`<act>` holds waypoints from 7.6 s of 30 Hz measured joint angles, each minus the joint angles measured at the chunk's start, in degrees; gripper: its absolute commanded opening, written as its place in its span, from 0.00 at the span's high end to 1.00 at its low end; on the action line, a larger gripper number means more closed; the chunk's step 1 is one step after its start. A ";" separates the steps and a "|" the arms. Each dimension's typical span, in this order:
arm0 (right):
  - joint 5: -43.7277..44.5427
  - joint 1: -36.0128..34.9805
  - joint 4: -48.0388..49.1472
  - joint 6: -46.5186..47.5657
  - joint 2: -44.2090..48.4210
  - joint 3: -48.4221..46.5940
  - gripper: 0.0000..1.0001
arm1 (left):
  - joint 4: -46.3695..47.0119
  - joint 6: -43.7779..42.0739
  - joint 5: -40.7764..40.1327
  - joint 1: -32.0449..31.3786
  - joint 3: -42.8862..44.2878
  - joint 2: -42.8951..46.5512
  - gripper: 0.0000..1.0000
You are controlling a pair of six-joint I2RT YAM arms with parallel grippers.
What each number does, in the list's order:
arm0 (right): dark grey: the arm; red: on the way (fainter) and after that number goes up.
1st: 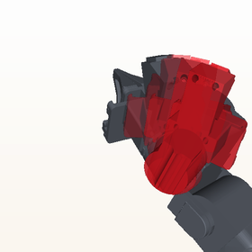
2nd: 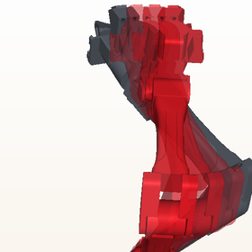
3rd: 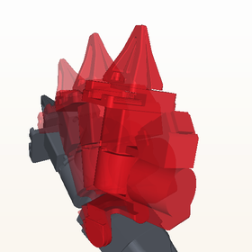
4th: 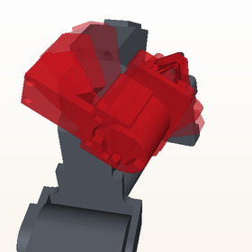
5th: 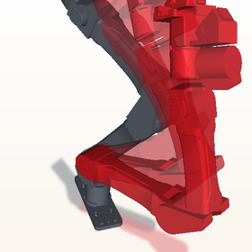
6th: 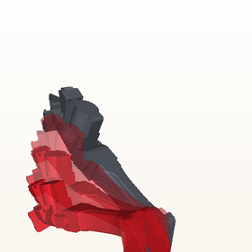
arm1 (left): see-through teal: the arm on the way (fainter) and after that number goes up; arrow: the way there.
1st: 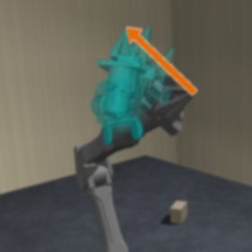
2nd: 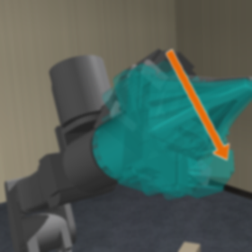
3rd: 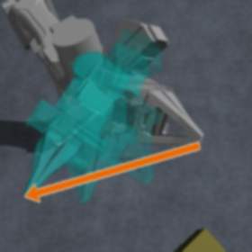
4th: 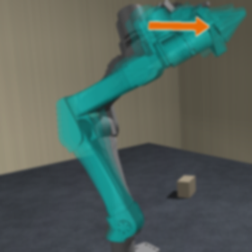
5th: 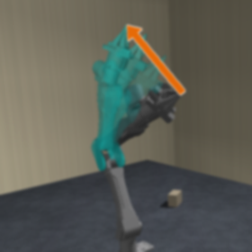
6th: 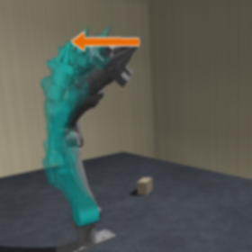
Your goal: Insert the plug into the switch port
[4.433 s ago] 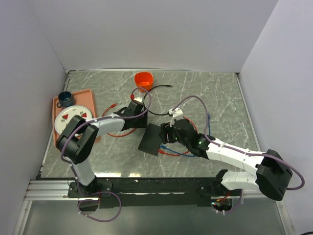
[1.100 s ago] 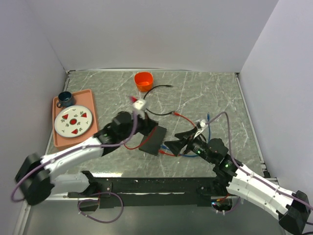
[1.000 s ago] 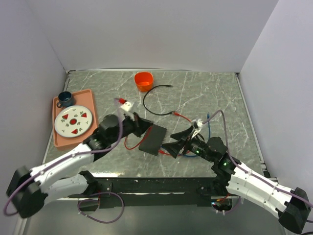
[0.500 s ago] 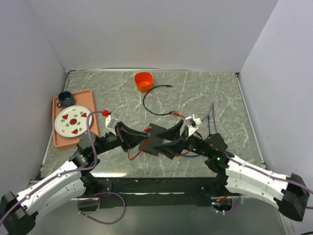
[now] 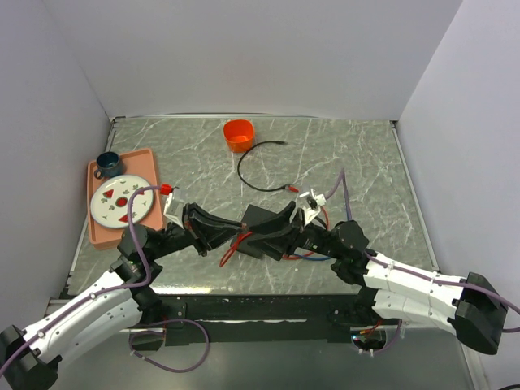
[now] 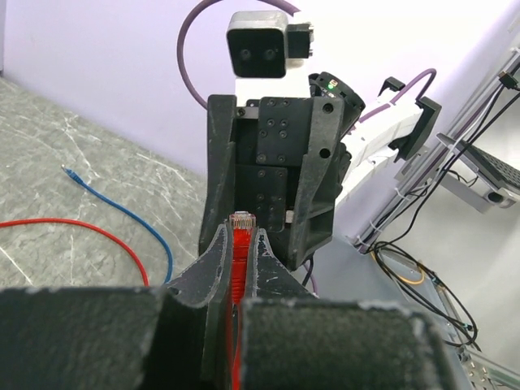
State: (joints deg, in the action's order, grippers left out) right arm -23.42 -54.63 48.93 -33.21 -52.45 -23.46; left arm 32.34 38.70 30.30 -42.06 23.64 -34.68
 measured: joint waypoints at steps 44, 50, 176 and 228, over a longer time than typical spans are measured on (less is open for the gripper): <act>-1.68 -2.01 8.41 -3.17 -7.58 -3.54 1.00 | 5.11 4.42 1.36 0.26 -0.28 -0.68 0.39; 0.63 -2.12 0.61 -0.02 -4.74 -3.54 1.00 | 0.07 2.23 -0.92 0.24 -0.15 -0.04 0.01; 31.82 3.56 -71.56 38.66 -44.46 -32.92 1.00 | -4.26 -6.29 4.87 17.62 16.33 -66.99 0.38; 27.82 2.84 -83.32 35.47 -45.44 -36.83 1.00 | -3.08 2.49 -18.73 3.74 9.05 -57.68 0.58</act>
State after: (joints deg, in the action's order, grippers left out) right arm 4.40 -51.79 -34.39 2.26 -97.89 -60.29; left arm 29.26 41.19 11.57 -38.33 32.69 -92.36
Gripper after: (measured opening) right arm 0.053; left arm 0.426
